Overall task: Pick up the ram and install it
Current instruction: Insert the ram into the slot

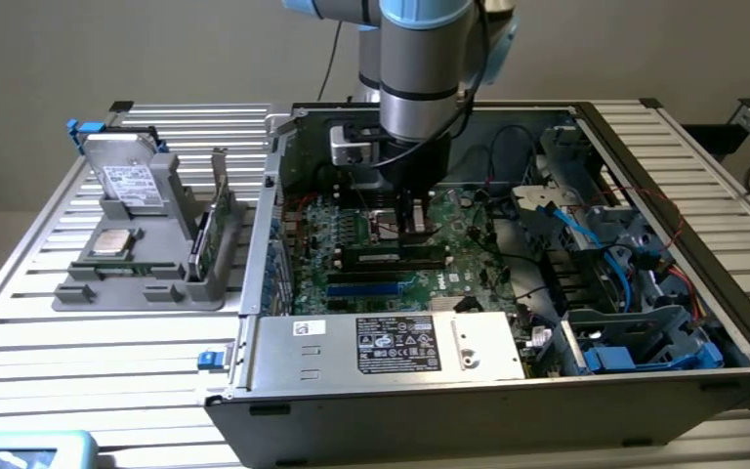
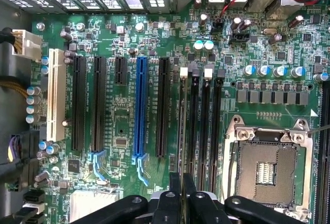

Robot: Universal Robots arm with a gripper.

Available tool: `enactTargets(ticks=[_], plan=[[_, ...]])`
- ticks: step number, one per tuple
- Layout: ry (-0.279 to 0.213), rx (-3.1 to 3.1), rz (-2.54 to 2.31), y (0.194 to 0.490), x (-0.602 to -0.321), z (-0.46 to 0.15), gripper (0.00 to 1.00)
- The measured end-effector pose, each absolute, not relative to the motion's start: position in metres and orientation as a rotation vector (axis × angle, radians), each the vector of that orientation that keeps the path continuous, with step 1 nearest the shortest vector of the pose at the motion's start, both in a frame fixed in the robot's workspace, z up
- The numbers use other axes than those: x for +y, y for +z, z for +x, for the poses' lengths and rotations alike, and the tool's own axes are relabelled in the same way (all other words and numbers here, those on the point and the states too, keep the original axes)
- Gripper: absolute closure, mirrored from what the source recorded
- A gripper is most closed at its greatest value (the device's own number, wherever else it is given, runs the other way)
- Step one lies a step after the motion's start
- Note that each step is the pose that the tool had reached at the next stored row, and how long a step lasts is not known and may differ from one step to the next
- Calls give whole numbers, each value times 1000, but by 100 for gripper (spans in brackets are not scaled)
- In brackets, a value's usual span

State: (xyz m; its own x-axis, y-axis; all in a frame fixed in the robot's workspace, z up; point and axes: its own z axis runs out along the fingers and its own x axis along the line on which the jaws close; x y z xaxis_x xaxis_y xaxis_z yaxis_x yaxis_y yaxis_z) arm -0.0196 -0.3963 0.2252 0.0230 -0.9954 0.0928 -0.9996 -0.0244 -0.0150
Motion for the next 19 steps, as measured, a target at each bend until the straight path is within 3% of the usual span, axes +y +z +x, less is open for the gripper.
enactTargets(ticks=[2, 3, 5, 6, 19], plan=[[119, -2156, 2207, 225, -396, -20, 84], [119, -2156, 2207, 225, -396, -20, 78], [119, -2156, 2207, 226, -396, -20, 78], [119, -2156, 2207, 227, -396, -19, 72], [106, -2150, 2203, 242, -396, 10, 72]])
